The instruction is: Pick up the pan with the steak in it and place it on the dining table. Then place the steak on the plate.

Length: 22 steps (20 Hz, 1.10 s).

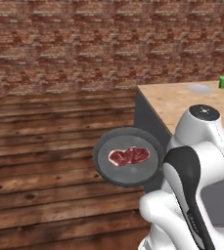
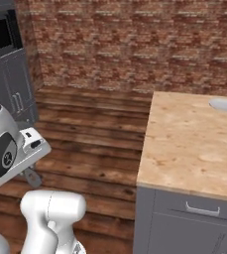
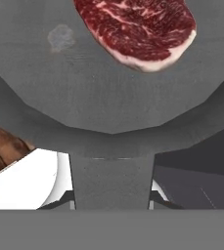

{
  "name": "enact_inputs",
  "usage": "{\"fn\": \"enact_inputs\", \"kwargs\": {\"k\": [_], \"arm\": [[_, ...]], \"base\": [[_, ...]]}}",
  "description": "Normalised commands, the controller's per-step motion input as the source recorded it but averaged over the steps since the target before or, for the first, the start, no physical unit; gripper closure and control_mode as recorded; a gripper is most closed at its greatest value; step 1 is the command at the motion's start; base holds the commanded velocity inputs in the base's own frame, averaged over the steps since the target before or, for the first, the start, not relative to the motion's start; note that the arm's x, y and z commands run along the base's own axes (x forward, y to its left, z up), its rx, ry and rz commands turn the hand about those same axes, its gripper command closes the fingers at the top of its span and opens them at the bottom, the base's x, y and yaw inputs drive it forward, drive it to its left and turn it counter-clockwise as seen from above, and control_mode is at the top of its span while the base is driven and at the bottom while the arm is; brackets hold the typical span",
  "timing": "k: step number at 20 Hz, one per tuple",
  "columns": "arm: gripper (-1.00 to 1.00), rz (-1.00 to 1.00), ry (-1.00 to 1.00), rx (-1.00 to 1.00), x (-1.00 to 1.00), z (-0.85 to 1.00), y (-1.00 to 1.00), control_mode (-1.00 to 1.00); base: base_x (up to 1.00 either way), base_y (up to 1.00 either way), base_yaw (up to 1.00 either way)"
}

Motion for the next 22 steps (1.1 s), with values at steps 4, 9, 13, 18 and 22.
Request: {"fn": "enact_inputs", "kwargs": {"k": [4, 9, 13, 18, 22], "arm": [[1.0, 0.0, 0.0, 0.0, 0.0, 0.0, 0.0, 1.0], [1.0, 0.0, 0.0, 0.0, 0.0, 0.0, 0.0, 1.0], [1.0, 0.0, 0.0, 0.0, 0.0, 0.0, 0.0, 1.0], [1.0, 0.0, 0.0, 0.0, 0.0, 0.0, 0.0, 1.0], [1.0, 0.0, 0.0, 0.0, 0.0, 0.0, 0.0, 1.0]], "base": [[0.67, 0.15, -0.05], [0.82, 0.24, -0.06], [0.88, 0.31, -0.07], [0.9, 0.39, -0.06], [0.91, 0.48, -0.05]]}}
